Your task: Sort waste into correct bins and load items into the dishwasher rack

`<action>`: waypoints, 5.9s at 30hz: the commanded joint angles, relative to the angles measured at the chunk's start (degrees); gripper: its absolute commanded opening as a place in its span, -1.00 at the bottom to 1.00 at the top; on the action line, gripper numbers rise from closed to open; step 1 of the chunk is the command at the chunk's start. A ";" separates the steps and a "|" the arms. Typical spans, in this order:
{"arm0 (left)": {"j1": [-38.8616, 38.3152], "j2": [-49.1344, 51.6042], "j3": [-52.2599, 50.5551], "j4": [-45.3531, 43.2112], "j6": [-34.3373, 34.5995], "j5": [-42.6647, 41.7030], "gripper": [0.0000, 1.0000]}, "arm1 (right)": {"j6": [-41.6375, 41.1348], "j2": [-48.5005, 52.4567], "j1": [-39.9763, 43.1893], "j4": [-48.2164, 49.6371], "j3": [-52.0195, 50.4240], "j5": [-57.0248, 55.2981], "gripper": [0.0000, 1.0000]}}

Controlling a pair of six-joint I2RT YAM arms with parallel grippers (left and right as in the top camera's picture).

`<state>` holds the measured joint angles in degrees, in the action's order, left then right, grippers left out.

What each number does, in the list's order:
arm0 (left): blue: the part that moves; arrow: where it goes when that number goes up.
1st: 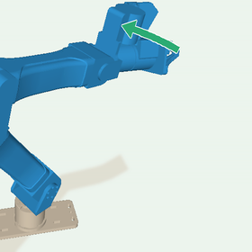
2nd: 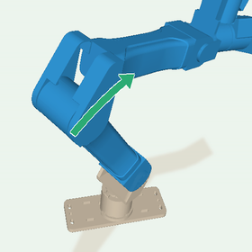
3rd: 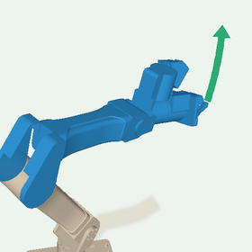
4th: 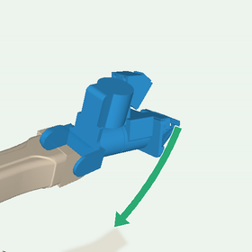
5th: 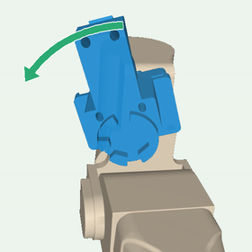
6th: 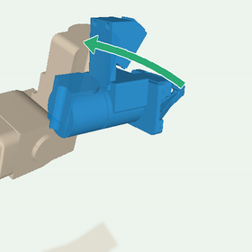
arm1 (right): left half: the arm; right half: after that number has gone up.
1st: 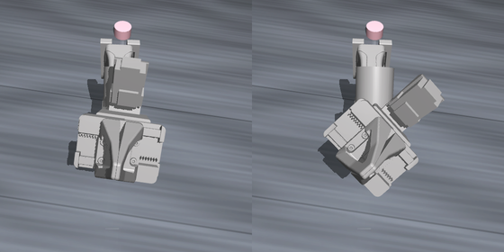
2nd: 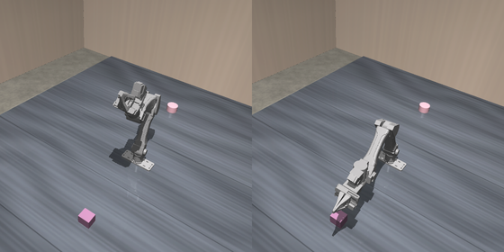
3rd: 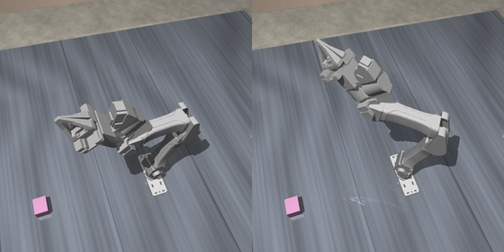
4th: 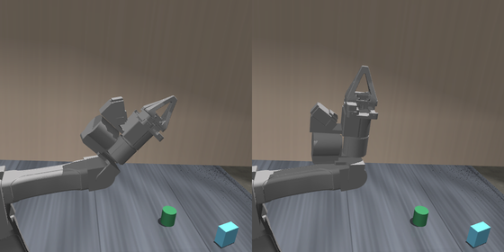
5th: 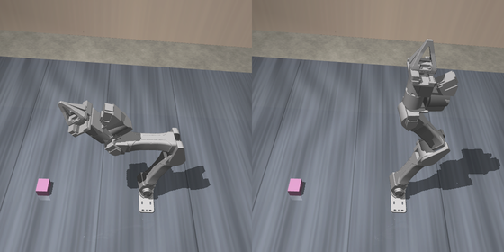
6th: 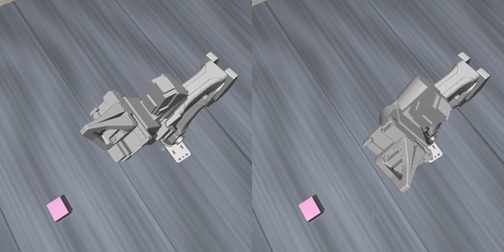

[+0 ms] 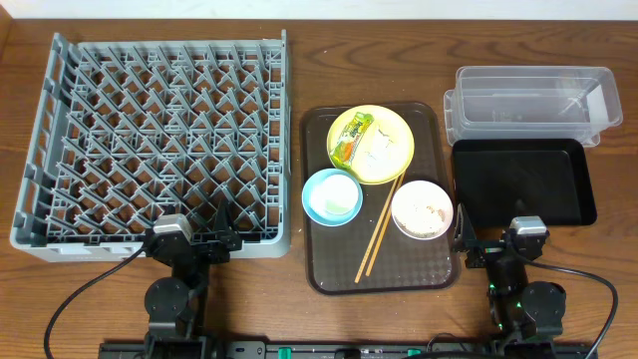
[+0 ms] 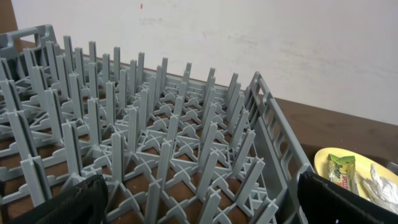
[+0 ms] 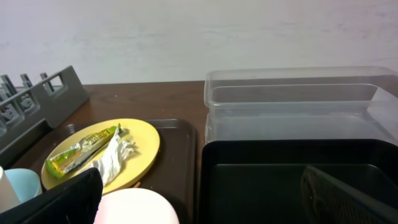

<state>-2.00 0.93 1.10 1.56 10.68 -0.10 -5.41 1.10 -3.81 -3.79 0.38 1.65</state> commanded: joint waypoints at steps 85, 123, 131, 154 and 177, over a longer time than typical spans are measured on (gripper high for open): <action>-0.13 53.31 52.59 51.95 0.57 -3.78 0.96 | -12.57 103.03 -18.60 -27.12 74.77 2.78 -0.92; -0.13 53.31 52.61 51.95 0.57 -3.78 0.96 | -16.81 97.57 4.76 -19.65 74.88 -11.52 -0.09; -0.13 53.31 52.61 51.95 0.57 -3.78 0.96 | -16.00 95.58 4.11 -18.80 74.90 -0.85 0.09; -0.13 53.31 52.59 51.98 0.55 -3.78 0.96 | -18.73 107.10 -21.77 -17.25 74.82 1.64 0.14; -0.13 53.31 52.59 51.98 0.57 -3.78 0.96 | -24.39 117.04 -24.81 -11.85 74.84 -3.10 -0.99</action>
<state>-2.00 54.24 52.23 53.41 10.70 -3.73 -29.43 118.02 -28.10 -15.55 75.16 -0.51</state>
